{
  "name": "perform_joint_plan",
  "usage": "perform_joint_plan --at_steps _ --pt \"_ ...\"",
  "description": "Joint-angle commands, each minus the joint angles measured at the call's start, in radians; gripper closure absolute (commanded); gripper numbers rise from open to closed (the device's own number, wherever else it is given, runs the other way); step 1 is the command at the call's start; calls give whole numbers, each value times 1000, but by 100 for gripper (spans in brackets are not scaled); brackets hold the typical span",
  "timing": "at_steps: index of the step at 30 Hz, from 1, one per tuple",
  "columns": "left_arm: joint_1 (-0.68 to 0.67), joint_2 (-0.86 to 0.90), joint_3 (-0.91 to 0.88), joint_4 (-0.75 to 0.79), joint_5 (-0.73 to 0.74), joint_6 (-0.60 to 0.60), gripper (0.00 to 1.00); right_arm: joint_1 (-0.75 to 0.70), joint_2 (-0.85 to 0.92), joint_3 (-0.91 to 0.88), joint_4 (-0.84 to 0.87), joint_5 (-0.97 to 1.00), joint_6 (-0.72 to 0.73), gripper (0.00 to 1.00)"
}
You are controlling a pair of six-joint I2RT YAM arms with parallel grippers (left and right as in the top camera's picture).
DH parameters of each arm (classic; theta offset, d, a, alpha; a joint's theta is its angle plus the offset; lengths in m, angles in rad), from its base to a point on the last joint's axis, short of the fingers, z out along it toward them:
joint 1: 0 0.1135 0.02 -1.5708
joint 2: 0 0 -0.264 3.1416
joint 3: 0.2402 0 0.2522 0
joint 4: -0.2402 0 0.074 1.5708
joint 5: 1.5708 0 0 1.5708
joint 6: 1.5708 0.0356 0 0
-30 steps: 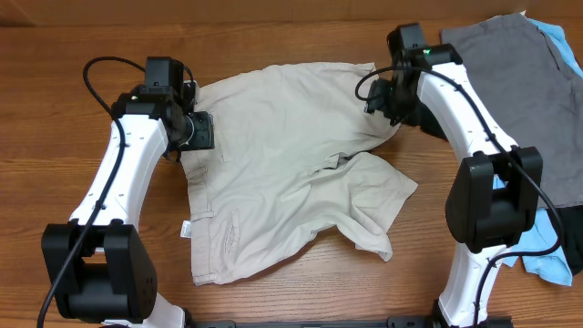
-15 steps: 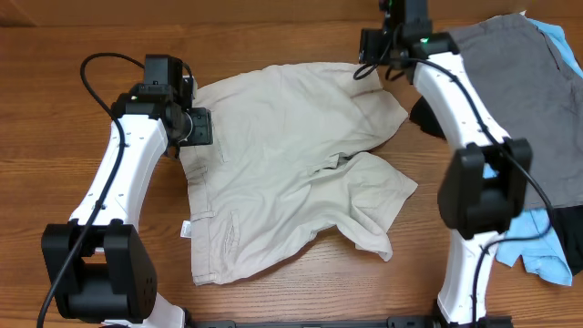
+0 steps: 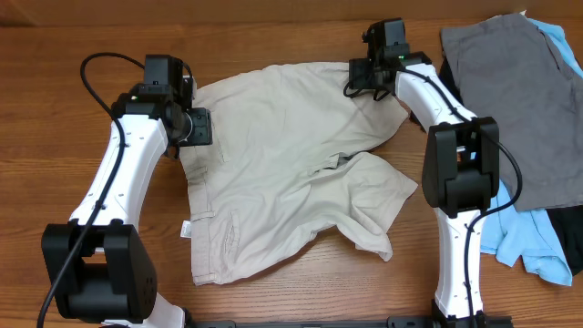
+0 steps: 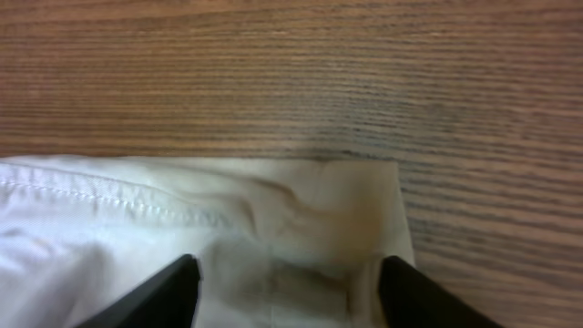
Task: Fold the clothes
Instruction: 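Grasp the shorts' top-right corner with the right gripper and pull rightward, then pull the waistband corners apart with both grippers to flatten the shorts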
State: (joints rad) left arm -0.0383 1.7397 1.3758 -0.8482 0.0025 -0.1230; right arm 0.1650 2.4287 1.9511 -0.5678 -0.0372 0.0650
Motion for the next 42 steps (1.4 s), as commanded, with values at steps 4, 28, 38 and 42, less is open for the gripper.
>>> perform_joint_plan --at_steps 4,28,38,42 --pt "6 8 18 0 -14 18 38 -4 31 12 47 -35 78 50" --pt "8 9 18 60 -33 19 39 -166 30 272 60 -121 216 0" --pt "31 98 34 334 138 187 27 -181 -31 341 -333 -175 98 0" --pt "44 200 69 352 238 251 25 -171 -60 341 -446 -174 94 0"
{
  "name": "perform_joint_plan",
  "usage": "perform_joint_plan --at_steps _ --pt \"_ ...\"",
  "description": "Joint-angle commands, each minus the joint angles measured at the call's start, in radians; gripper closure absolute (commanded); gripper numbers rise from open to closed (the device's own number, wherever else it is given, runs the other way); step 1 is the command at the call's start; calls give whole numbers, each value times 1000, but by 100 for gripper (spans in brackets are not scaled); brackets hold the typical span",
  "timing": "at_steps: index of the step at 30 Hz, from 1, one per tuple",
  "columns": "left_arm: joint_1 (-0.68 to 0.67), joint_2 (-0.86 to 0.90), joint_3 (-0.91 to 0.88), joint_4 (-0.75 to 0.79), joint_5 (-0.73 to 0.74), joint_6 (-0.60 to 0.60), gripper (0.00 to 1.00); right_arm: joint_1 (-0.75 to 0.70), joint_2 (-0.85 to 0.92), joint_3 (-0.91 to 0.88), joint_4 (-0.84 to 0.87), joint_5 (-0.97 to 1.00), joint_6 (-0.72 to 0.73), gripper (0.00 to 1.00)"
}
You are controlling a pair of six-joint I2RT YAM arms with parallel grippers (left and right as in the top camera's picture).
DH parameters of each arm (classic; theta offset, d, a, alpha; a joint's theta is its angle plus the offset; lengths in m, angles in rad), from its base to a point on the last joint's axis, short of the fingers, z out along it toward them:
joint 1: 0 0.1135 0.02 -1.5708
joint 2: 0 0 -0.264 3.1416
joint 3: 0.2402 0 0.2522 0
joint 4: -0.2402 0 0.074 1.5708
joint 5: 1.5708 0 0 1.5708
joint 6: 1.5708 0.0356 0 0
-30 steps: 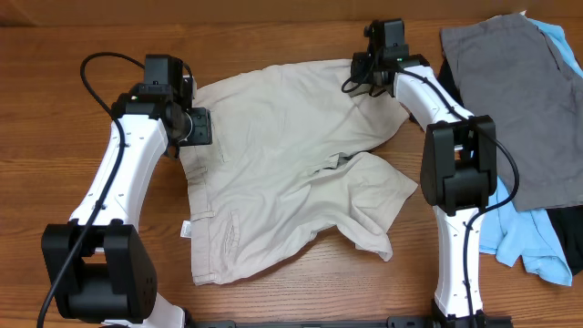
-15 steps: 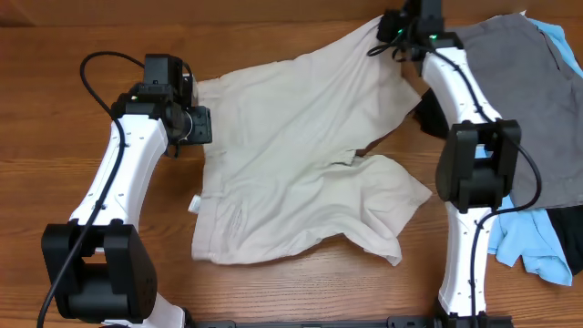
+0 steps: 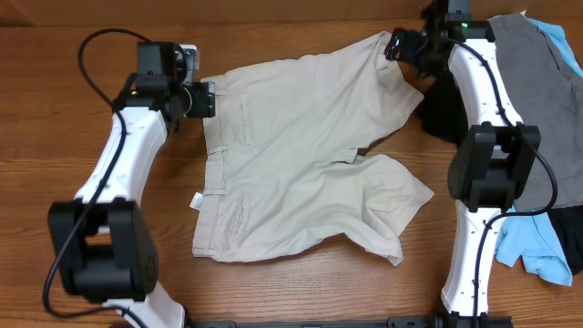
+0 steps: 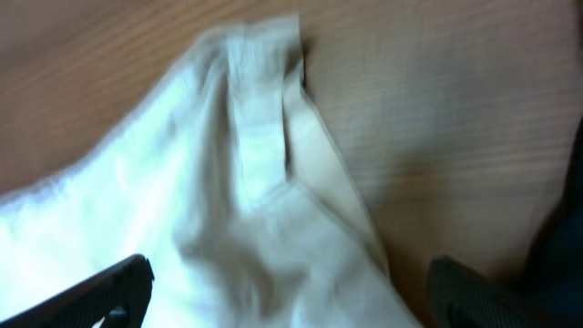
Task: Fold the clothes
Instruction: 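Pull the waistband corners apart with both grippers to flatten the shorts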
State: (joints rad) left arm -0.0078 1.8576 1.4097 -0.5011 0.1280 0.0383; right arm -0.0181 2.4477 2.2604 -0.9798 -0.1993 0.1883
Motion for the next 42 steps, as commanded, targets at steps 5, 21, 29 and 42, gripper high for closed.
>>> perform_joint_plan --at_steps 5,21,29,42 --pt "41 189 109 22 129 93 23 32 -90 32 -147 -12 -33 0" --pt "60 373 127 248 243 59 24 97 -90 32 -235 -11 -32 14" --pt "60 413 127 333 266 6 39 110 -90 32 -238 -12 -28 17" --pt "100 413 314 497 194 -113 96 111 -90 32 -202 -12 -28 20"
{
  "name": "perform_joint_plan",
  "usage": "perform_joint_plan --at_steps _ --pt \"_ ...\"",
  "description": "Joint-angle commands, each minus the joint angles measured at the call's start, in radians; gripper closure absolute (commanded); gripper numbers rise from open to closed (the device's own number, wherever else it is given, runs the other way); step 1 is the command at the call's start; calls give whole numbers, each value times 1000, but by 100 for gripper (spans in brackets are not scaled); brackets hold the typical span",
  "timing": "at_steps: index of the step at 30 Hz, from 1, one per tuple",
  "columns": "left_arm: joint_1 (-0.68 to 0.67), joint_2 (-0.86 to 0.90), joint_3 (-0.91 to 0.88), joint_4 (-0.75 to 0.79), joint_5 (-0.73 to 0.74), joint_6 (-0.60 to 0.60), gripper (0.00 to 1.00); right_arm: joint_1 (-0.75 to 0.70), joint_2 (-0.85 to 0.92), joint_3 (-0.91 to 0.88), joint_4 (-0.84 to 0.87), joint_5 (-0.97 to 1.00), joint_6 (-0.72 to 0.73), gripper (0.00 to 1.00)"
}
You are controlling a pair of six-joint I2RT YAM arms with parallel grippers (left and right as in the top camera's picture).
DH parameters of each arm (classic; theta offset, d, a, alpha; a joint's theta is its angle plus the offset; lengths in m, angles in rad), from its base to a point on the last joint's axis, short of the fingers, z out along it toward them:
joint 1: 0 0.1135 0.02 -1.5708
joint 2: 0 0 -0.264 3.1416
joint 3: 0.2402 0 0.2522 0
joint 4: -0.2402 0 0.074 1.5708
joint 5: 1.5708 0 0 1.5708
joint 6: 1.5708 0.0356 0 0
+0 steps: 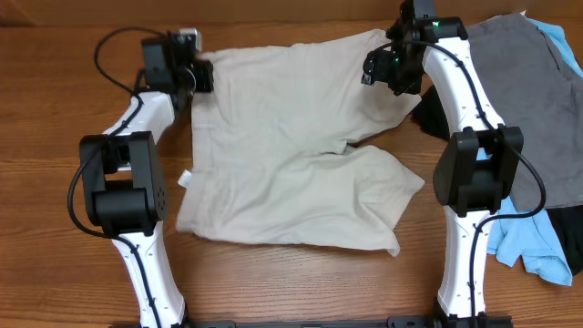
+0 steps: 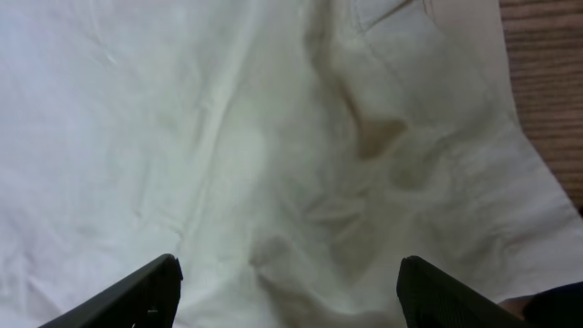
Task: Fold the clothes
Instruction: 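Pull the waistband corners apart with both grippers to flatten the shorts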
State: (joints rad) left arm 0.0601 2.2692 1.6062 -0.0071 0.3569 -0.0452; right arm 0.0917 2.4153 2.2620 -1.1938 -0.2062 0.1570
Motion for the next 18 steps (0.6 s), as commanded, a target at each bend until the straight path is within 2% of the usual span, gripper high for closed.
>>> perform_joint_plan --at_steps 1,3,6,8,9,10,13,15,18 --pt "35 2 145 -14 -34 -30 91 1 -57 30 20 -5 3 20" --pt "37 2 188 -52 -35 -30 81 1 -59 31 35 -5 3 20" --pt "38 1 226 -98 -36 -29 41 -2 -68 50 41 6 20 19" --pt "45 0 251 -140 -35 -30 20 -4 -78 82 26 31 38 16" --pt "52 -5 270 -178 -35 -30 12 -4 -85 102 15 39 38 13" --pt "58 -11 287 -216 -35 -29 0 -4 -95 126 1 49 39 9" --pt "82 -45 359 -386 -34 -30 0 -4 -139 197 -61 74 60 0" --pt "98 -101 448 -606 -31 -31 0 -4 -219 255 -145 90 116 0" --pt "98 -182 501 -782 -63 -60 0 -4 -316 274 -183 115 219 0"
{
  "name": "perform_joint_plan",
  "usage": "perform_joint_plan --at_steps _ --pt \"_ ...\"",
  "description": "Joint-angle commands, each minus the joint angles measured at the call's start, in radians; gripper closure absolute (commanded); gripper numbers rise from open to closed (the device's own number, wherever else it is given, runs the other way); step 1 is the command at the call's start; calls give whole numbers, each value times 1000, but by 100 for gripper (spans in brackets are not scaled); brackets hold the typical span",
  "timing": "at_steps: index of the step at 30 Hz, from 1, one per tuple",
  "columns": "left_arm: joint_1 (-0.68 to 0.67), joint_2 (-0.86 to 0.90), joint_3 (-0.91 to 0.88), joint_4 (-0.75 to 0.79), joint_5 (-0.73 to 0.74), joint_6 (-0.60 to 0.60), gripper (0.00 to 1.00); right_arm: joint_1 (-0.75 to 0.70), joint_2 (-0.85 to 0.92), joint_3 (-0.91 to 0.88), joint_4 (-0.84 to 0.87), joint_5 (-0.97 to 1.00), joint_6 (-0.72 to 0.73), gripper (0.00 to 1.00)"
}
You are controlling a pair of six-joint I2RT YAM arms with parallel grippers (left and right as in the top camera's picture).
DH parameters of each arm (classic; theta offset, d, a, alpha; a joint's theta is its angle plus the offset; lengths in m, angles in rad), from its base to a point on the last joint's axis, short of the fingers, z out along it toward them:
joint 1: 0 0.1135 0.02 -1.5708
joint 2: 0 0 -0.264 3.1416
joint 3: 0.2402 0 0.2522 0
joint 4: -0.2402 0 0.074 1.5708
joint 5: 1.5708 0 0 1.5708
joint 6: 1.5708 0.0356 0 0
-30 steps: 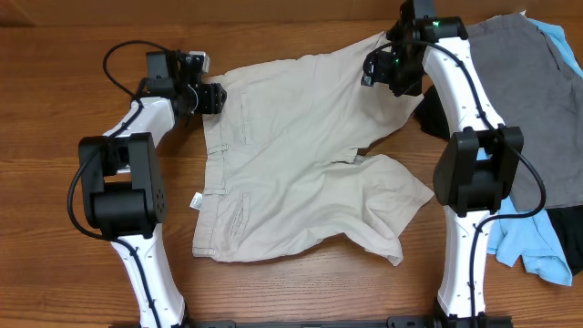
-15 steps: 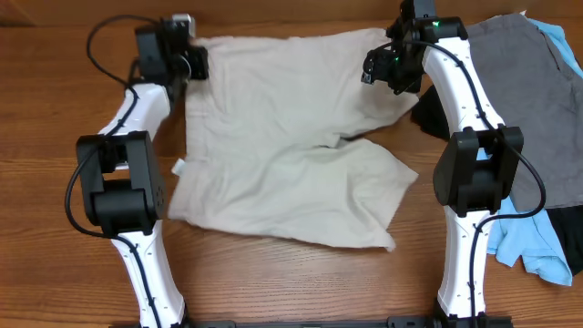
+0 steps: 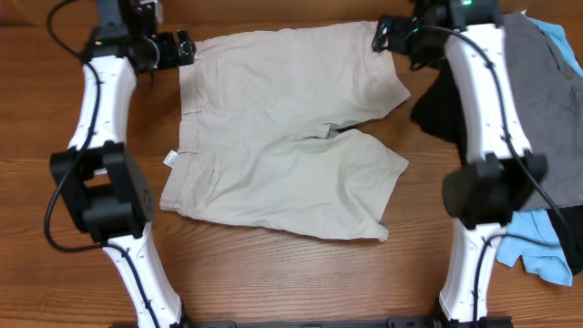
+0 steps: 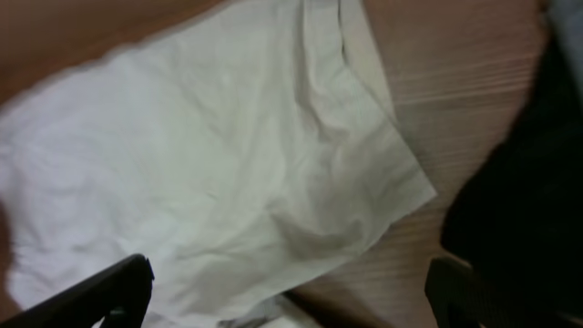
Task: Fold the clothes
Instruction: 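Pull the waistband corners apart with both grippers to flatten the shorts, then release the shorts and lift both grippers away, then lower both grippers and grasp the two leg hems of the shorts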
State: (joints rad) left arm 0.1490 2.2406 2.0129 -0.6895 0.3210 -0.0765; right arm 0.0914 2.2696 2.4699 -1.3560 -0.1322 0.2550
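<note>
Beige shorts (image 3: 282, 128) lie spread flat on the wooden table (image 3: 273, 282), waistband to the left, both legs pointing right. My left gripper (image 3: 182, 47) sits at the far corner of the waistband and appears shut on it. My right gripper (image 3: 390, 38) hovers open over the hem corner of the far leg. In the right wrist view its fingers (image 4: 118, 284) stand wide apart above the beige leg (image 4: 228, 155), with nothing between them.
A pile of other clothes lies at the right: a grey garment (image 3: 537, 100), black cloth (image 3: 437, 109) close to the shorts' far leg, and a light blue piece (image 3: 537, 246). The black cloth (image 4: 519, 182) also shows in the right wrist view.
The shorts have shifted left and toward the far edge with my left gripper. My right gripper, still open, has moved from over the far leg's middle to its hem corner.
At first both grippers were at the far edge of the crumpled shorts, left at the waistband and right on the leg hem. Then the shorts were stretched wider and the right fingers stood open. Since then the shorts have lain flatter and moved left.
</note>
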Motion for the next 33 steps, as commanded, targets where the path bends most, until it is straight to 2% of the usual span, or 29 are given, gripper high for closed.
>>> perform_joint_plan --at_steps 1,8,12,15,22,26,31,33 --pt "8 -178 100 -135 -43 -43 0 -3 -193 65 -25 41 132 0" --pt "6 -422 102 -361 -80 -151 0 5 -415 65 -124 42 172 0" --pt "3 -533 102 -510 -156 -224 0 5 -509 65 -241 42 200 0" --pt "1 -579 102 -632 -191 -249 0 5 -563 65 -338 47 236 0" --pt "0 -586 94 -853 -220 -383 0 32 -695 -44 -338 14 323 0" --pt "0 -580 36 -930 -231 -517 2 39 -785 -267 -338 34 391 0" --pt "-40 -627 -151 -944 -433 -776 0 39 -847 -621 -338 -15 405 0" --pt "-70 -655 -277 -900 -463 -874 0 39 -843 -788 -325 -19 409 0"
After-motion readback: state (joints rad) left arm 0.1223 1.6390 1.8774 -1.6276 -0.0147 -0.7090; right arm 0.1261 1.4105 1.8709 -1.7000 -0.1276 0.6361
